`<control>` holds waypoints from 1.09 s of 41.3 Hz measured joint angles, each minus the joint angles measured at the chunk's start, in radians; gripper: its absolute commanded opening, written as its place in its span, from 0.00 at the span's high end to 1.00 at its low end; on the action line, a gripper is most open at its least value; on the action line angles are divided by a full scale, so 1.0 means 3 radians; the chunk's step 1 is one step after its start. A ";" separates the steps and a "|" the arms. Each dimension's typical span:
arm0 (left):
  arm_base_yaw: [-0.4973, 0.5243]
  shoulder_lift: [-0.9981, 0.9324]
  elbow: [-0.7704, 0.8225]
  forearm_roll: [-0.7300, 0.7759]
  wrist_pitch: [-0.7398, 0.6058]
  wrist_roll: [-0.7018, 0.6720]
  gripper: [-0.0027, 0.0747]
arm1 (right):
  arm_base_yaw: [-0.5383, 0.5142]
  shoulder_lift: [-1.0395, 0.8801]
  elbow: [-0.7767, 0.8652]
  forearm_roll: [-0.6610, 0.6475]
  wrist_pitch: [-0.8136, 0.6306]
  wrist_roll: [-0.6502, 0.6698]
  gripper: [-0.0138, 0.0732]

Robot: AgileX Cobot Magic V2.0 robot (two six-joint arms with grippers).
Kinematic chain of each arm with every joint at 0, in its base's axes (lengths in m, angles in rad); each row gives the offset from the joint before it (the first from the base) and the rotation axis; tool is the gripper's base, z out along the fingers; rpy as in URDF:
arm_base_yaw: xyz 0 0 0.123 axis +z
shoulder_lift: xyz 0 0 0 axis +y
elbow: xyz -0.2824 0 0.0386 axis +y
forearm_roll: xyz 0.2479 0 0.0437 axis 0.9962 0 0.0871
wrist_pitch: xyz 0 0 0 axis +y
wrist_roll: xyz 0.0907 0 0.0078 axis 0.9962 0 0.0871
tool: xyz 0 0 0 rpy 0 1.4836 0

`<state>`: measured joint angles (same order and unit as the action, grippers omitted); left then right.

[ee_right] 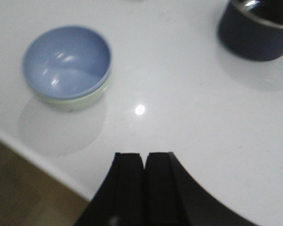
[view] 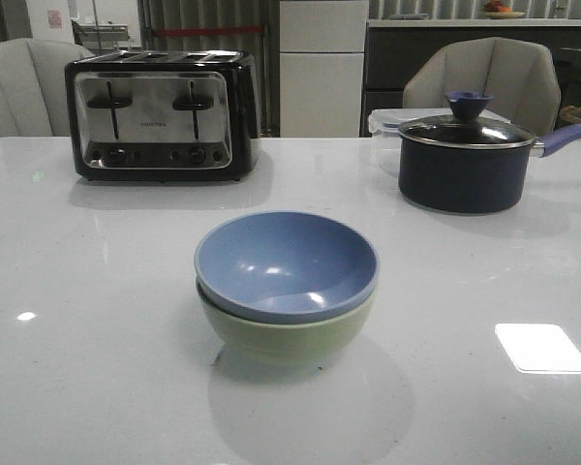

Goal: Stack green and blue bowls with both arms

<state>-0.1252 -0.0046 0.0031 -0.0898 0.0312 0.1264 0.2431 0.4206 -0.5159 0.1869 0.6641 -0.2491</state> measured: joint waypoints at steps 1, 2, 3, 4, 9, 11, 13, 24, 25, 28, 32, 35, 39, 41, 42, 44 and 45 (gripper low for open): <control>0.0000 0.0000 0.0000 0.0000 0.0000 0.0000 0.84 | -0.0106 -0.0082 0.0075 0.0000 -0.0153 0.0000 0.79; 0.0000 0.0000 0.0000 0.0000 0.0000 0.0000 0.84 | -0.0208 -0.0192 0.0182 -0.0006 -0.0269 0.0000 0.79; 0.0000 0.0000 0.0000 0.0000 0.0000 0.0000 0.84 | -0.0281 -0.0305 0.0266 -0.0006 -0.0423 -0.0006 0.79; 0.0000 0.0000 0.0000 0.0000 0.0000 0.0000 0.84 | -0.0374 -0.0388 0.0379 -0.0006 -0.0544 -0.0006 0.79; 0.0000 0.0000 0.0000 0.0000 0.0000 0.0000 0.84 | -0.0695 -0.0833 0.0874 -0.0006 -0.1144 -0.0006 0.79; 0.0000 0.0000 0.0000 0.0000 0.0000 0.0000 0.84 | -0.0770 -0.1008 0.1069 -0.0006 -0.1365 -0.0006 0.79; 0.0000 0.0000 0.0000 0.0000 0.0000 0.0000 0.84 | -0.0808 -0.1141 0.1250 -0.0006 -0.1524 -0.0006 0.79; 0.0000 0.0000 0.0000 0.0000 0.0006 0.0000 0.84 | -0.0816 -0.1436 0.1816 -0.0006 -0.1927 -0.0006 0.79; 0.0000 0.0000 0.0000 0.0000 0.0006 0.0000 0.84 | -0.0816 -0.1436 0.1815 -0.0006 -0.1927 -0.0006 0.79; 0.0000 0.0000 0.0000 0.0000 0.0006 0.0000 0.84 | -0.0816 -0.1436 0.1815 -0.0006 -0.1927 -0.0006 0.79; 0.0000 0.0000 0.0000 0.0000 0.0006 0.0000 0.84 | -0.0816 -0.1436 0.1815 -0.0006 -0.1927 -0.0006 0.79; 0.0000 0.0000 0.0000 0.0000 0.0006 0.0000 0.84 | -0.0816 -0.1436 0.1815 -0.0006 -0.1940 -0.0006 0.79; 0.0000 0.0000 0.0000 0.0000 0.0006 0.0000 0.84 | -0.0816 -0.1436 0.1815 -0.0031 -0.1983 0.0060 0.79; 0.0000 0.0000 0.0000 0.0000 0.0006 0.0000 0.84 | -0.0816 -0.1436 0.1815 -0.0128 -0.2035 0.0206 0.79; 0.0000 0.0000 0.0000 0.0000 0.0006 0.0000 0.84 | -0.0816 -0.1436 0.1815 -0.0185 -0.2069 0.0316 0.79; 0.0000 0.0000 0.0000 0.0000 0.0006 0.0000 0.84 | -0.0816 -0.1436 0.1815 -0.0335 -0.2125 0.0522 0.79; 0.0000 0.0000 0.0000 0.0000 0.0006 0.0000 0.84 | -0.0816 -0.1436 0.1815 -0.0407 -0.2154 0.0605 0.79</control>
<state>-0.1252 -0.0046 0.0031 -0.0898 0.0330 0.1264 -0.0016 -0.0102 0.0287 0.0647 0.0180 -0.0675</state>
